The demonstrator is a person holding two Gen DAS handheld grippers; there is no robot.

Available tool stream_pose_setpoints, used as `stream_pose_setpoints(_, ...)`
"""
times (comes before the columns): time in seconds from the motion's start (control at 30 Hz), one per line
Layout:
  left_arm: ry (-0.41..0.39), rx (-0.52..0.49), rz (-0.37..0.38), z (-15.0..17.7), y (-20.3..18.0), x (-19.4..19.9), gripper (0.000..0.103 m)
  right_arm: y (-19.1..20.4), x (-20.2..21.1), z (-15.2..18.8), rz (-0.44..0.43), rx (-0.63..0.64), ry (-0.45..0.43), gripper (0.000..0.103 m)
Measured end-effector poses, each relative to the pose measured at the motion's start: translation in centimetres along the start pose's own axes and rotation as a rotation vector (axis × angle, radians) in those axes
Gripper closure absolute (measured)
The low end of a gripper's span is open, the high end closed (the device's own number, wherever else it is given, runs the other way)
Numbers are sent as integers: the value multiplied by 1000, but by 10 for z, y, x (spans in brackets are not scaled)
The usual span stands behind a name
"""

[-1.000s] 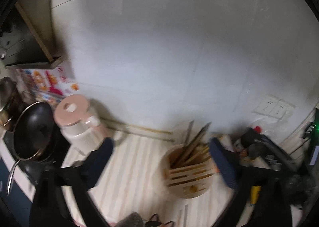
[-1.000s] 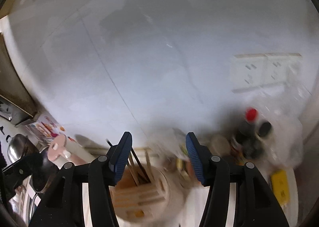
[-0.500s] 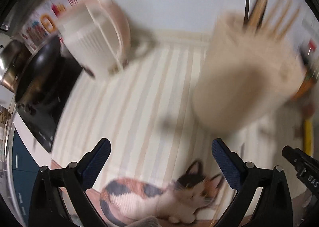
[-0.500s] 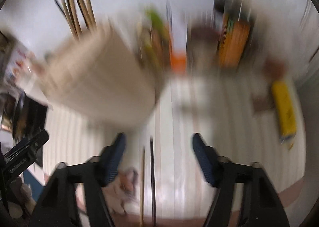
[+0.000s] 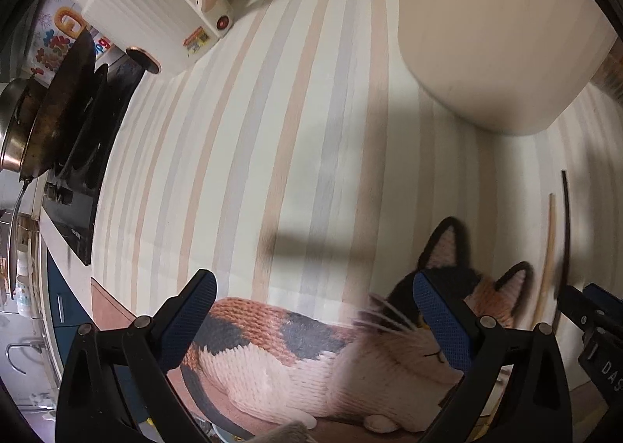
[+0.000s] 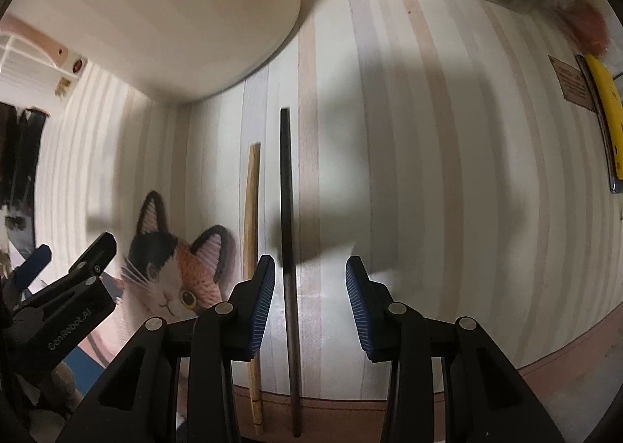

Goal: Organize utensils
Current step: 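Grasp a black chopstick with the right tool while the left tool grasps a wooden chopstick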

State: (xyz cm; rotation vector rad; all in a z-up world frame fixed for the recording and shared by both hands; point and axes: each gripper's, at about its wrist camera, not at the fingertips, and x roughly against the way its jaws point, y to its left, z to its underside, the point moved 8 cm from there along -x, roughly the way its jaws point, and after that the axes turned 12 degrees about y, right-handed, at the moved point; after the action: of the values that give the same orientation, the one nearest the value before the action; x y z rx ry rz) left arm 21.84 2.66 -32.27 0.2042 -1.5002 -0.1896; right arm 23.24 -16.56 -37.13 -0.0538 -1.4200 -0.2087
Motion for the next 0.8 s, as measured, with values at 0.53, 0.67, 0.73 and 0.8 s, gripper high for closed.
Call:
stream_pose_setpoints(0.53, -15, -77, 63, 11, -36, 12, 0, -27, 7, 2, 126, -18, -25, 103)
stream_pose_setpoints(0.67, -19, -136, 122, 17, -66, 21, 0, -62, 11, -1, 139, -87, -21, 103)
stream_pose_setpoints(0.73, -12, -168, 159, 19, -82, 24, 2, -77, 9, -1, 104, -128, -4, 103)
stream_pose_setpoints(0.8, 5, -196, 198, 21, -99, 25, 4, -91, 9, 2, 51, -165, 10, 103)
